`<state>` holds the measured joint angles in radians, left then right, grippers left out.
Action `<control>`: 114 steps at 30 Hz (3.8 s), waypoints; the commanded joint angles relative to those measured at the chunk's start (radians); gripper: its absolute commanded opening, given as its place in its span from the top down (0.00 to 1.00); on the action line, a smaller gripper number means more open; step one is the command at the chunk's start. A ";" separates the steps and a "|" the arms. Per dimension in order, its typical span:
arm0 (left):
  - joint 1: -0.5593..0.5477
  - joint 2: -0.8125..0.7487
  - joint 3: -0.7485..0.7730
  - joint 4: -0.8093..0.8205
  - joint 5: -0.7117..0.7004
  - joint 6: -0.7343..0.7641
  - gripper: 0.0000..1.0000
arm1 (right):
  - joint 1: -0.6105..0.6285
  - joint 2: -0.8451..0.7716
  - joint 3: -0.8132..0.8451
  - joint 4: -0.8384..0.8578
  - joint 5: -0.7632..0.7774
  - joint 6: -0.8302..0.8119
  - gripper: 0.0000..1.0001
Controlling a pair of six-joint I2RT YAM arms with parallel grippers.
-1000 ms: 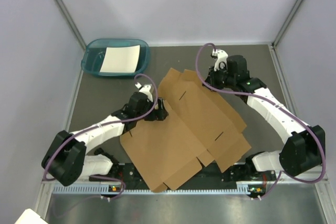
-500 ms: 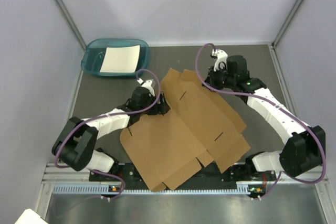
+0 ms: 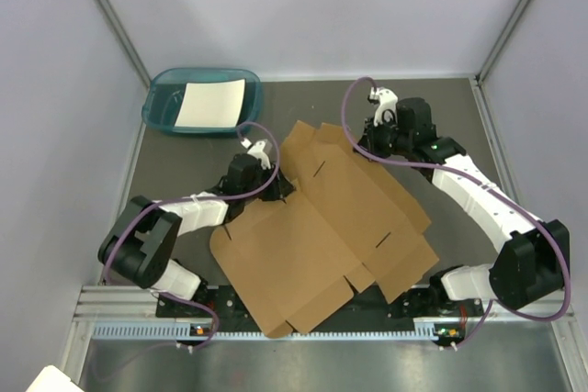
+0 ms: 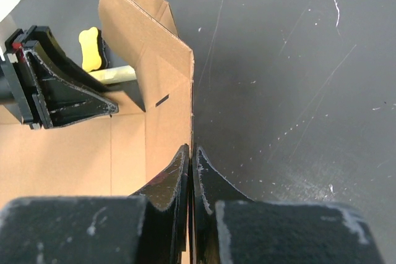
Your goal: Fold the paper box
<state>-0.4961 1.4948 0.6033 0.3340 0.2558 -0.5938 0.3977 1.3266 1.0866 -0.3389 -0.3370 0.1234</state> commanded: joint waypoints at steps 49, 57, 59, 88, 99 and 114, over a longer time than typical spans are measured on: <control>-0.253 -0.329 0.243 0.017 -0.442 0.355 0.17 | 0.087 -0.013 0.078 -0.104 0.067 -0.108 1.00; -0.219 -0.193 0.325 0.062 -0.130 0.463 0.18 | 0.092 -0.018 0.076 -0.111 0.050 -0.114 1.00; -0.217 -0.179 0.334 0.063 -0.113 0.471 0.18 | 0.093 -0.018 0.079 -0.112 0.047 -0.114 1.00; -0.176 -0.024 0.311 0.203 0.025 0.376 0.94 | 0.105 -0.021 0.078 -0.114 0.075 -0.108 1.00; -0.171 -0.128 0.243 0.171 -0.119 0.394 0.64 | 0.107 -0.035 0.069 -0.115 0.095 -0.105 1.00; -0.019 -0.050 0.386 0.074 0.275 0.554 0.18 | 0.109 -0.040 0.073 -0.120 0.073 -0.108 1.00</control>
<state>-0.5167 1.3983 0.9443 0.3931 0.3740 -0.0559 0.4908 1.3193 1.1278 -0.4259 -0.2520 0.0078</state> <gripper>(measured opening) 0.839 0.009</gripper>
